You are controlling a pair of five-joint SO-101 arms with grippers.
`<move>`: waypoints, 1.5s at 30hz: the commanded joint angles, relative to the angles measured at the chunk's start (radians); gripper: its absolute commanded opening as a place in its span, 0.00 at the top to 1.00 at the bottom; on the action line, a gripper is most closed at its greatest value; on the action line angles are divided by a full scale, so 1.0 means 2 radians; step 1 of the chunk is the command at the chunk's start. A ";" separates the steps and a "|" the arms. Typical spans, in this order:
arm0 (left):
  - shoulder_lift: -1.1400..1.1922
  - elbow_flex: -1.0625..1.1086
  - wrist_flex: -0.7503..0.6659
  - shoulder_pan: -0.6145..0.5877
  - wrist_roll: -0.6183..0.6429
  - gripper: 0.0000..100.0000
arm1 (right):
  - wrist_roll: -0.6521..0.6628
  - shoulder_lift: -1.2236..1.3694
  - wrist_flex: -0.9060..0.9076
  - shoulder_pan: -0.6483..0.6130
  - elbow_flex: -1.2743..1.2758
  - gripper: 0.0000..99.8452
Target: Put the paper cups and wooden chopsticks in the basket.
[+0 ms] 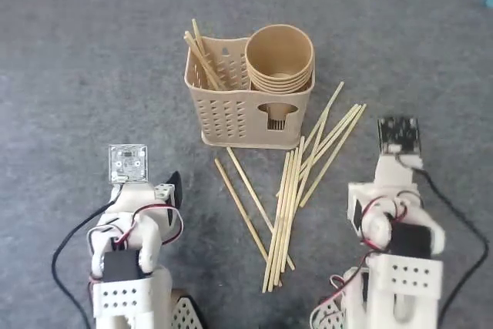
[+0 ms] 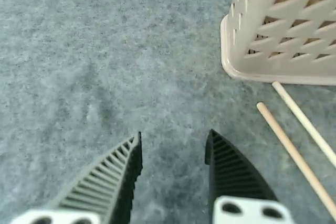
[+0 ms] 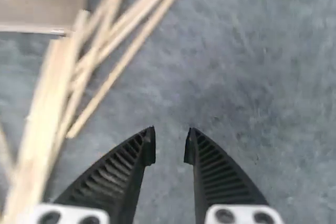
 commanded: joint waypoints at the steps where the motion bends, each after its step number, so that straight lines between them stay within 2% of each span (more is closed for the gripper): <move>1: -0.001 -0.028 0.009 0.002 0.005 0.81 | 0.011 -0.049 -0.098 0.008 0.104 0.90; 5: -0.001 -0.029 0.010 0.002 0.005 0.81 | 0.006 -0.094 -0.158 0.003 0.173 0.90; 10: 0.038 -0.046 0.006 0.005 0.005 0.81 | 0.005 -0.152 -0.095 0.000 0.178 0.90; 15: 0.180 -0.119 -0.004 0.029 0.013 0.77 | 0.005 -0.217 -0.096 -0.018 0.224 0.90; 19: 0.305 -0.208 -0.002 0.062 0.049 0.76 | 0.006 -0.275 -0.048 -0.029 0.227 0.90; 29: 0.593 -0.382 -0.003 0.148 0.152 0.76 | 0.008 -0.275 -0.036 -0.028 0.227 0.90; 33: 0.716 -0.435 -0.003 0.161 0.203 0.76 | 0.008 -0.275 -0.036 -0.028 0.227 0.90; 39: 0.868 -0.507 -0.004 0.158 0.242 0.76 | 0.009 -0.275 -0.036 -0.028 0.227 0.90; 42: 0.911 -0.534 0.012 0.160 0.243 0.77 | 0.010 -0.275 -0.036 -0.028 0.227 0.90; 45: 0.914 -0.540 0.021 0.162 0.241 0.84 | 0.010 -0.275 -0.037 -0.027 0.227 0.90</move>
